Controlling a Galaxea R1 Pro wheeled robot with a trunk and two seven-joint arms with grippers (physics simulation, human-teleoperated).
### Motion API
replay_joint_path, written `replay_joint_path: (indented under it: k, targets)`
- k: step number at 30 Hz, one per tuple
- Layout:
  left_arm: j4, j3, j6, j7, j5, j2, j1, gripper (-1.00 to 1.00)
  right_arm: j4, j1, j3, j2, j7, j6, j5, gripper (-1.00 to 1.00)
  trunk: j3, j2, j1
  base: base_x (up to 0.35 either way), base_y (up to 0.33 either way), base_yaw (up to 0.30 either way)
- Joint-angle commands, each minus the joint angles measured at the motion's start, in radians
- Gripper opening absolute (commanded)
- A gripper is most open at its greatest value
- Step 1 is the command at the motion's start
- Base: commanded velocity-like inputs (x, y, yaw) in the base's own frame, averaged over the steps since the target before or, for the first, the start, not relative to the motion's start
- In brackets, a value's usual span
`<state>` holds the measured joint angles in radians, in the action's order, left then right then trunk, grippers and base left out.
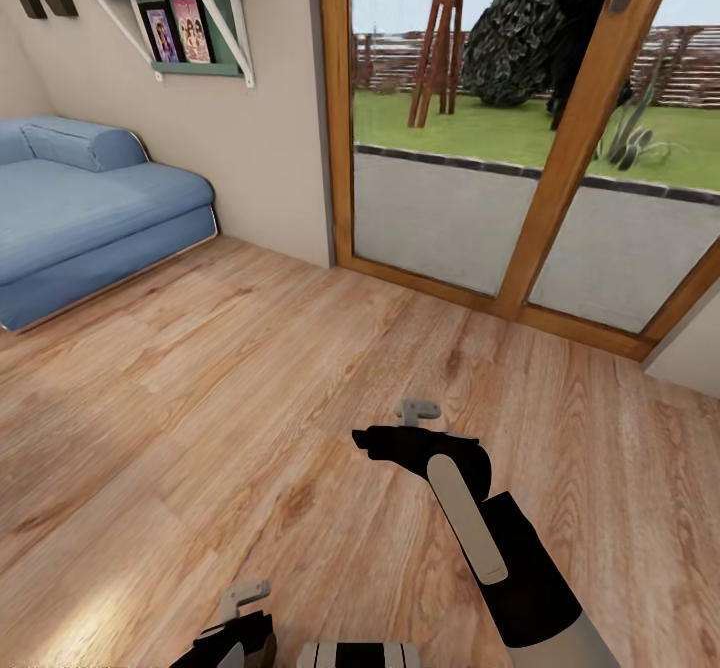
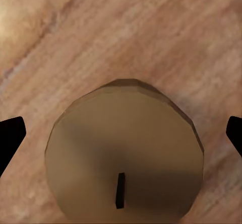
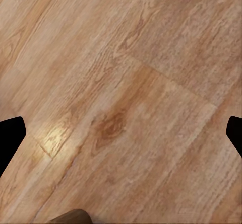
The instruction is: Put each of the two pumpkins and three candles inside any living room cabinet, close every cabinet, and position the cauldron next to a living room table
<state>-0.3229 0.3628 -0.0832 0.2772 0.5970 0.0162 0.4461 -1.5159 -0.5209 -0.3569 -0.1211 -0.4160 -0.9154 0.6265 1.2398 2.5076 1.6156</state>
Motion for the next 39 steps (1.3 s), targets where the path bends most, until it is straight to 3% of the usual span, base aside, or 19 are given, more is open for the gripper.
replay_joint_path:
  k: [1, 6, 10, 20, 23, 39]
  targets:
    - [-0.002, 0.008, -0.004, 0.008, 0.006, -0.001, 0.000, 1.00, -0.001, -0.001, -0.001, 0.000, -0.010, -0.002, 0.010, 1.00, 0.001, 0.000, 0.000, 0.000, 0.000, 0.000]
    - [-0.002, 0.008, -0.004, 0.008, 0.006, -0.001, 0.000, 1.00, -0.001, -0.001, -0.001, 0.000, -0.010, -0.002, 0.010, 1.00, 0.001, 0.000, 0.000, 0.000, 0.000, 0.000]
    - [-0.002, 0.008, -0.004, 0.008, 0.006, -0.001, 0.000, 1.00, -0.001, -0.001, -0.001, 0.000, -0.010, -0.003, 0.010, 1.00, 0.016, 0.001, 0.002, 0.000, 0.000, 0.000]
    - [0.009, 0.010, -0.004, 0.008, 0.005, 0.000, 0.000, 1.00, -0.001, -0.001, -0.001, 0.000, -0.010, -0.003, 0.010, 1.00, 0.016, 0.001, 0.002, 0.000, 0.000, 0.000]
    - [0.013, 0.013, -0.004, 0.008, 0.004, 0.000, 0.000, 1.00, -0.001, -0.001, -0.001, 0.000, -0.010, -0.003, 0.010, 1.00, 0.028, 0.002, 0.003, 0.000, 0.000, 0.000]
    - [0.015, 0.014, -0.004, 0.007, 0.004, 0.002, 0.000, 1.00, -0.002, -0.001, -0.001, 0.000, -0.010, -0.003, 0.010, 1.00, 0.032, 0.002, 0.003, 0.000, 0.000, 0.000]
